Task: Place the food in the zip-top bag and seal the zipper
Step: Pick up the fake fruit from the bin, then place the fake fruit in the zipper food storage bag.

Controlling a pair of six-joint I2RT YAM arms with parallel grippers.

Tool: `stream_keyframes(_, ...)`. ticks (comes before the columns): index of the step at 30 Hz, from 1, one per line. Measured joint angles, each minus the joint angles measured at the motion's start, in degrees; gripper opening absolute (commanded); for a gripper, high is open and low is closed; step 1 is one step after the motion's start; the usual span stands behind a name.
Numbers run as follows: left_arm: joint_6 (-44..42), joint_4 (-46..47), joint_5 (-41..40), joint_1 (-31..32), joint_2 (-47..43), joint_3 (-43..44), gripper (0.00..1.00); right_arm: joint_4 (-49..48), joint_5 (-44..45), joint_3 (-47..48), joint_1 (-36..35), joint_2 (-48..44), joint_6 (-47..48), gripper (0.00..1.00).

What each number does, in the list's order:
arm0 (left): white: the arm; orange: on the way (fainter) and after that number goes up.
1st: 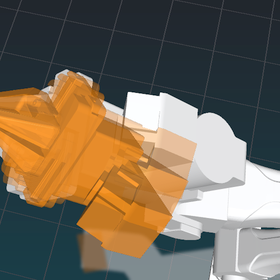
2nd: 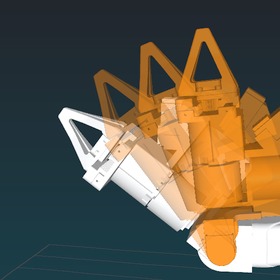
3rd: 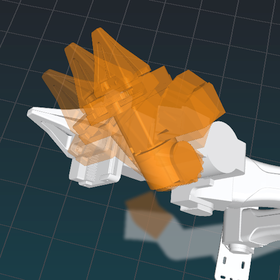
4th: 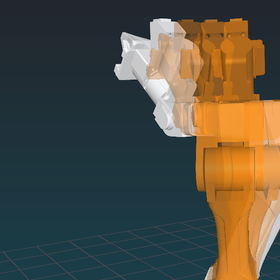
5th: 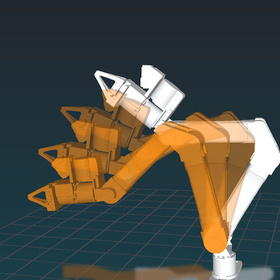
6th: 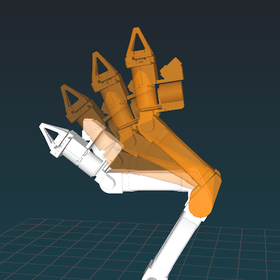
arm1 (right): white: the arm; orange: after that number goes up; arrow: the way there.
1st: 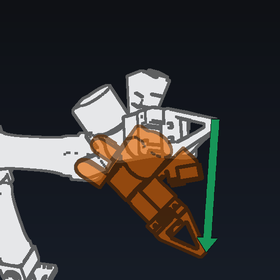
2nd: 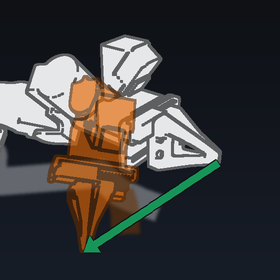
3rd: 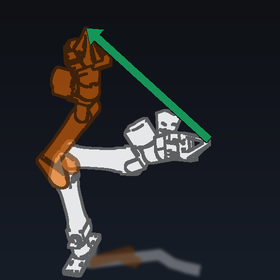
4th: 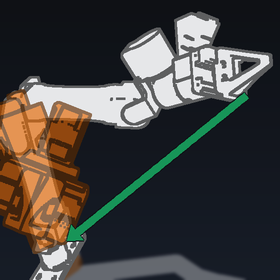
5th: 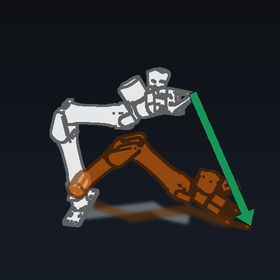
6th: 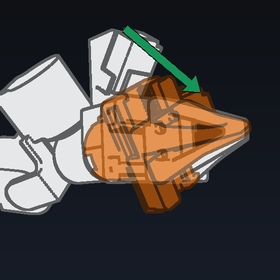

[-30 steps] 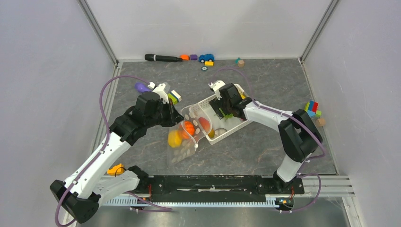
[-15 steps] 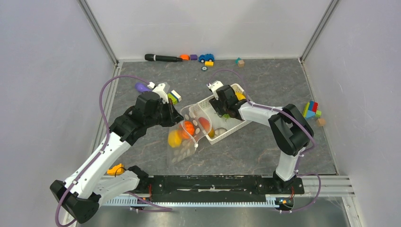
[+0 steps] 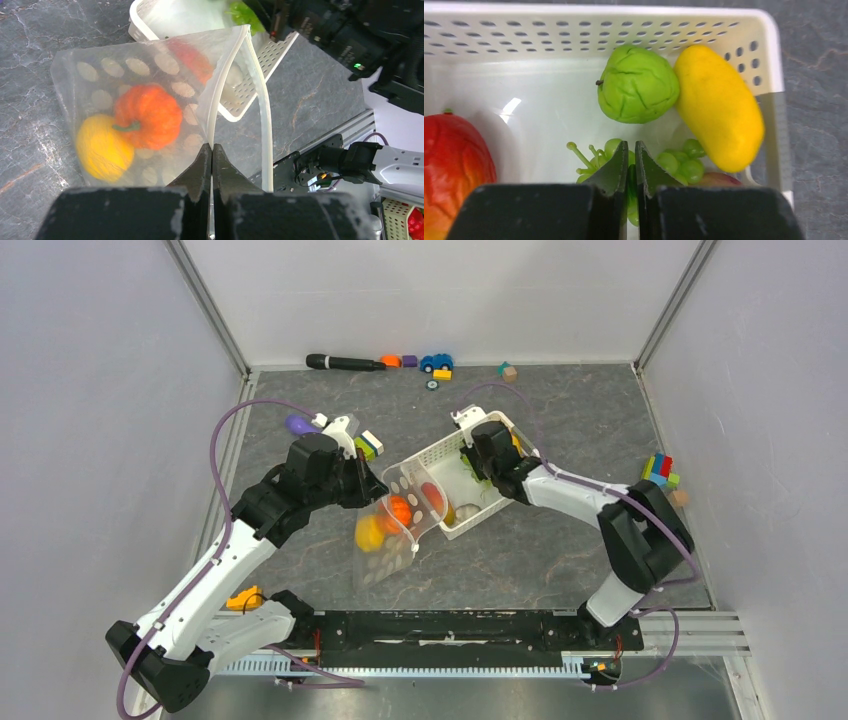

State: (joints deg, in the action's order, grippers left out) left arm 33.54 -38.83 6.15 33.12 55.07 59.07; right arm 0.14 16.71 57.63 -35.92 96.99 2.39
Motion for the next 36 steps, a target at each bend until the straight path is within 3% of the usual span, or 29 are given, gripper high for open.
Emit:
stream_keyframes(14,0.02,-0.02,0.0,0.0,-0.02,-0.02,0.02,-6.86,-9.31,-8.17,0.04,-21.97,-3.58,0.0)
stream_keyframes(21,0.0,-0.02,0.04,0.0,-0.02,-0.02,0.02,-10.91,-27.36,-8.24,0.07,-28.55,-5.64,0.0)
stream_keyframes(28,0.02,-0.02,0.26,-0.02,-0.02,-0.02,0.02,-18.14,-46.51,-7.52,-1.22,-29.44,-11.56,0.0)
stream_keyframes(36,0.02,0.0,0.46,0.0,-0.02,-0.02,0.02,-25.7,-56.46,-4.0,-6.71,-27.26,-16.2,0.0)
